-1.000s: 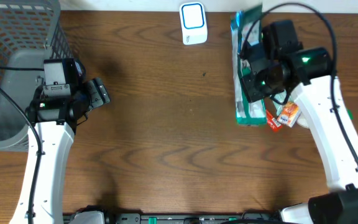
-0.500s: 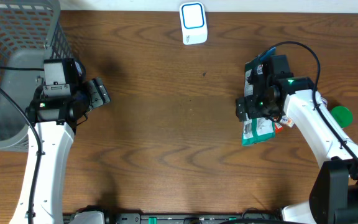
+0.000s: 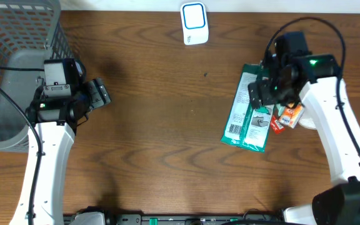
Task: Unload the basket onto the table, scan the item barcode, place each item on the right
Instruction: 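Carry the glove packet right and lower it beside the other items, then open the right gripper and withdraw it from the packet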
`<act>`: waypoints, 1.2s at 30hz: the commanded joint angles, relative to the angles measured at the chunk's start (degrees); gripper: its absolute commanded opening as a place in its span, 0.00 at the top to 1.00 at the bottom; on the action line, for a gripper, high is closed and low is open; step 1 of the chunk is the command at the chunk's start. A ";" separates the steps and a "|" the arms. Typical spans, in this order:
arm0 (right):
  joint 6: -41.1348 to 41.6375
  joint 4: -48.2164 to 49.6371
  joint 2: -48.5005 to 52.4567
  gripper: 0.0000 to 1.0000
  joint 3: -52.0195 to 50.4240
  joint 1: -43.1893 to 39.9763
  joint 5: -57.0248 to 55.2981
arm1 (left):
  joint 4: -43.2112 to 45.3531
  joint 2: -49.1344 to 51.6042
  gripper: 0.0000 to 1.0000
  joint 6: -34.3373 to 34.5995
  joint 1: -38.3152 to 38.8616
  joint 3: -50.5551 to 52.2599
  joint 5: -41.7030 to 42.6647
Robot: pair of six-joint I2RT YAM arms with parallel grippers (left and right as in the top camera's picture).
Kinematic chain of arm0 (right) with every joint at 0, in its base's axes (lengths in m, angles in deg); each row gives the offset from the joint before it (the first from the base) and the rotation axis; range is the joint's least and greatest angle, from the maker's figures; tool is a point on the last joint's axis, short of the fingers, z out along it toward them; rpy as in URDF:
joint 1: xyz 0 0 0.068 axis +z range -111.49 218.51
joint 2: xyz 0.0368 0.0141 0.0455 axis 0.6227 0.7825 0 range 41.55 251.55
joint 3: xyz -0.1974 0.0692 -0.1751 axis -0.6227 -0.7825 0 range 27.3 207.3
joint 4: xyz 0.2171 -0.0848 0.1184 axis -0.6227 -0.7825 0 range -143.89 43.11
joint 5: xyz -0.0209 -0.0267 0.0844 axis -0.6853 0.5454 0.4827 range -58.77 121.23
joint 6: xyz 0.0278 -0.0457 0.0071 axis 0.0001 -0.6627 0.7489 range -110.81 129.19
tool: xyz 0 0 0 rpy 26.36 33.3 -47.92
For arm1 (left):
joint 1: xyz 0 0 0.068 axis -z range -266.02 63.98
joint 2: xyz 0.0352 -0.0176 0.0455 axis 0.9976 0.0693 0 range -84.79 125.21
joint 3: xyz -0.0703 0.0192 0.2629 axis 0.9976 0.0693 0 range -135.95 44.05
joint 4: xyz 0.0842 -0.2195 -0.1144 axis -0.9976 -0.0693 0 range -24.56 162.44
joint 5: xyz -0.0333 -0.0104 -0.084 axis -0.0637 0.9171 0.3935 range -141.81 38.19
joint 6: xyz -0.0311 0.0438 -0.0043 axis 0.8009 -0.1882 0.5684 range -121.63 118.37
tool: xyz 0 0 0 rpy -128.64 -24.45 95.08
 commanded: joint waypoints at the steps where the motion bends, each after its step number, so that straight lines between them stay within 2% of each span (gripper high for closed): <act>1: 0.76 -0.37 -1.18 0.01 2.05 -0.79 0.02 | 0.02 0.09 0.16 0.09 -0.22 -0.09 -0.52; 24: 0.11 0.37 -1.46 0.01 1.09 -0.85 -1.81 | 0.02 0.09 0.16 0.09 -0.22 -0.09 -0.52; 30: -0.98 3.15 -9.16 0.01 1.09 -0.98 -3.41 | 0.02 0.09 0.16 0.09 -0.22 -0.09 -0.52; 36: -2.05 9.66 -25.40 0.01 1.07 -1.01 -3.41 | 0.02 0.09 0.15 0.09 -0.22 -0.09 -0.52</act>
